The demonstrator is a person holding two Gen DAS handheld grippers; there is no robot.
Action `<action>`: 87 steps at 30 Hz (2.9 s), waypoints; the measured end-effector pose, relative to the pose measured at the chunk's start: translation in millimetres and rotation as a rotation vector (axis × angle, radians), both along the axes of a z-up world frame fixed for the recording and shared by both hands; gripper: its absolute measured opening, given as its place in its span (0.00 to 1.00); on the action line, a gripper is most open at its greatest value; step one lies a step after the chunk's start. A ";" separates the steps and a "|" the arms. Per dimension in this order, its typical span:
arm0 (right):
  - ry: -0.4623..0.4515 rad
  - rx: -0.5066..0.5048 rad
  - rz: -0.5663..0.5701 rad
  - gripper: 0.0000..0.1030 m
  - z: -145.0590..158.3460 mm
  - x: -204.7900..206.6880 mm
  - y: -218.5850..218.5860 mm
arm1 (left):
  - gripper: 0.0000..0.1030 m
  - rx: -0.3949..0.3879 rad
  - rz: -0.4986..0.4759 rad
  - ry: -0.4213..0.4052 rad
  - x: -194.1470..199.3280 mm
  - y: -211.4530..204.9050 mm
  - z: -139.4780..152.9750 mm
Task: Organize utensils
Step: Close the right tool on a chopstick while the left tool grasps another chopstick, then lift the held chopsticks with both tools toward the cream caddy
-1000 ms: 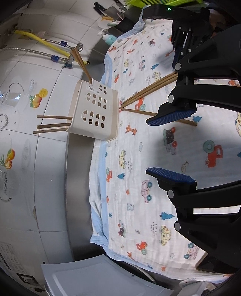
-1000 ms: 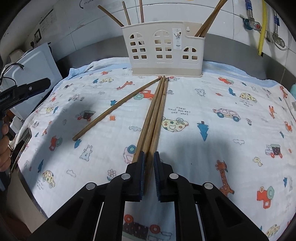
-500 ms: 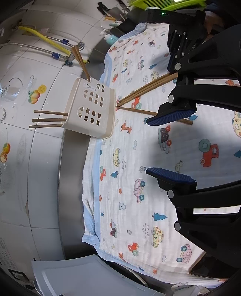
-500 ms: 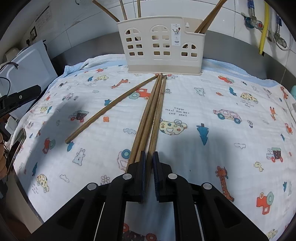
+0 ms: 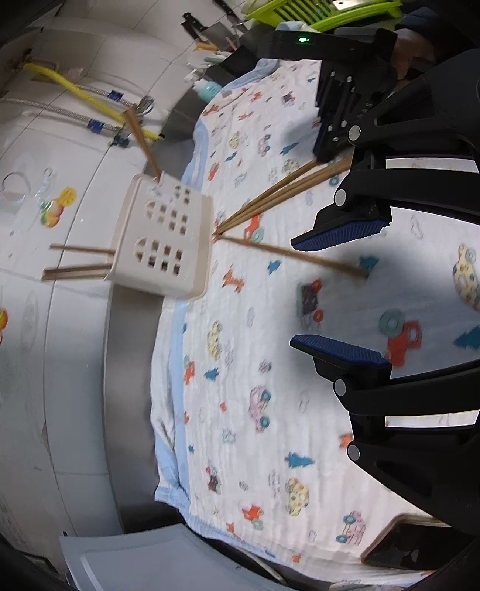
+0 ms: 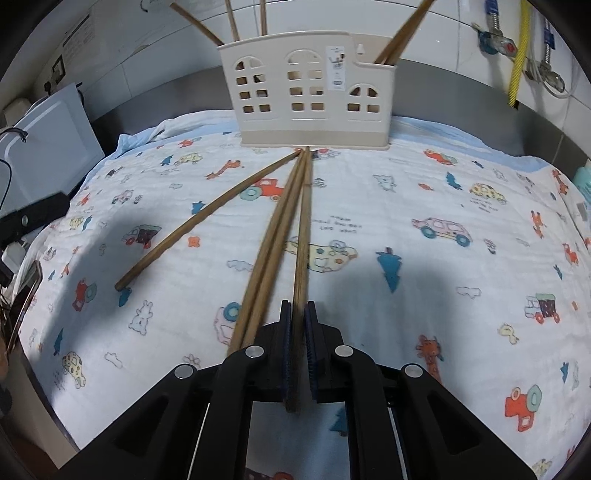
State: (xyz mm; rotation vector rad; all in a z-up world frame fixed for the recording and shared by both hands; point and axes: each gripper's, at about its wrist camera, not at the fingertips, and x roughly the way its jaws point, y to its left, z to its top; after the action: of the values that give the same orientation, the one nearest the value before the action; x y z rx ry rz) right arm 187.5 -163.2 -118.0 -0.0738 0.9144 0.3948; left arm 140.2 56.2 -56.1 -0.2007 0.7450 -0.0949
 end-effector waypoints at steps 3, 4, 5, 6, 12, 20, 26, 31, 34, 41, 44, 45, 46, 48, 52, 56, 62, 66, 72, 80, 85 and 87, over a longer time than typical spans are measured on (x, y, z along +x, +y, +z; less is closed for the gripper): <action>0.004 0.018 -0.005 0.07 0.1 -1.3 -9.3 | 0.46 -0.010 -0.020 0.019 -1.5 -14.2 -5.9; 0.005 0.029 -0.005 0.07 0.3 -1.9 -12.6 | 0.46 -0.015 -0.023 0.025 -2.1 -19.5 -8.0; 0.003 0.033 -0.005 0.07 0.6 -3.1 -14.5 | 0.46 -0.020 -0.028 0.032 -2.2 -24.5 -9.7; -0.001 0.033 -0.005 0.07 1.0 -4.0 -15.3 | 0.46 -0.025 -0.039 0.039 -2.4 -31.3 -12.0; -0.013 0.046 0.001 0.07 1.6 -8.8 -25.1 | 0.44 -0.076 -0.059 0.087 2.6 -64.3 -24.8; -0.017 0.075 0.016 0.06 0.8 -14.1 -36.3 | 0.29 -0.096 -0.054 0.136 17.9 -100.4 -38.7; -0.017 0.094 0.018 0.06 -0.5 -15.7 -50.2 | 0.28 -0.093 -0.048 0.153 27.4 -113.1 -42.8; -0.015 0.110 0.026 0.06 -0.8 -16.4 -55.8 | 0.22 -0.081 -0.027 0.176 38.8 -121.4 -48.5; -0.016 0.114 0.033 0.06 -1.0 -16.6 -57.0 | 0.19 -0.079 -0.018 0.193 44.5 -124.1 -54.2; -0.010 0.129 0.037 0.07 -3.0 -15.3 -61.6 | 0.14 -0.034 0.000 0.198 49.1 -132.2 -59.5; -0.010 0.132 0.037 0.07 -3.9 -15.4 -62.2 | 0.13 -0.024 0.004 0.197 49.1 -132.3 -59.1; -0.010 0.133 0.037 0.07 -4.3 -15.5 -62.2 | 0.13 -0.021 0.003 0.196 48.7 -132.3 -58.9; -0.010 0.135 0.038 0.07 -4.4 -15.5 -62.5 | 0.13 -0.020 0.001 0.195 48.5 -131.8 -59.2; -0.009 0.137 0.039 0.07 -4.4 -15.2 -62.6 | 0.13 -0.011 0.001 0.193 48.3 -131.5 -59.1; -0.010 0.135 0.037 0.07 -4.6 -15.3 -62.5 | 0.13 -0.025 0.011 0.213 51.1 -134.5 -59.3; -0.008 0.136 0.038 0.07 -4.7 -15.1 -62.4 | 0.12 -0.026 0.032 0.225 54.1 -135.6 -61.5; -0.008 0.138 0.039 0.07 -5.0 -15.0 -62.5 | 0.08 -0.011 0.028 0.231 54.8 -132.4 -62.5; -0.008 0.138 0.039 0.07 -5.0 -14.9 -62.1 | 0.08 0.011 0.013 0.235 55.0 -135.4 -62.4; -0.010 0.138 0.035 0.07 -5.4 -15.0 -62.2 | 0.09 0.034 -0.013 0.226 56.4 -138.6 -62.6; -0.041 0.080 0.037 0.07 -2.9 -18.1 -54.1 | 0.06 -0.002 -0.050 0.238 56.6 -128.1 -60.3; -0.070 0.087 0.033 0.07 9.6 -21.9 -54.8 | 0.05 0.023 -0.076 0.208 46.2 -120.8 -50.8; -0.087 0.085 0.034 0.07 16.9 -23.9 -54.9 | 0.05 0.019 -0.077 0.188 42.2 -114.9 -43.7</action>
State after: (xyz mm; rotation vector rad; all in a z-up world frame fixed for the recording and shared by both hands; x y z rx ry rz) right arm 163.6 -218.1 -101.1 -0.0283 0.8108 0.4581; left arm 182.4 -58.7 -99.9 -0.1636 0.9410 -0.1436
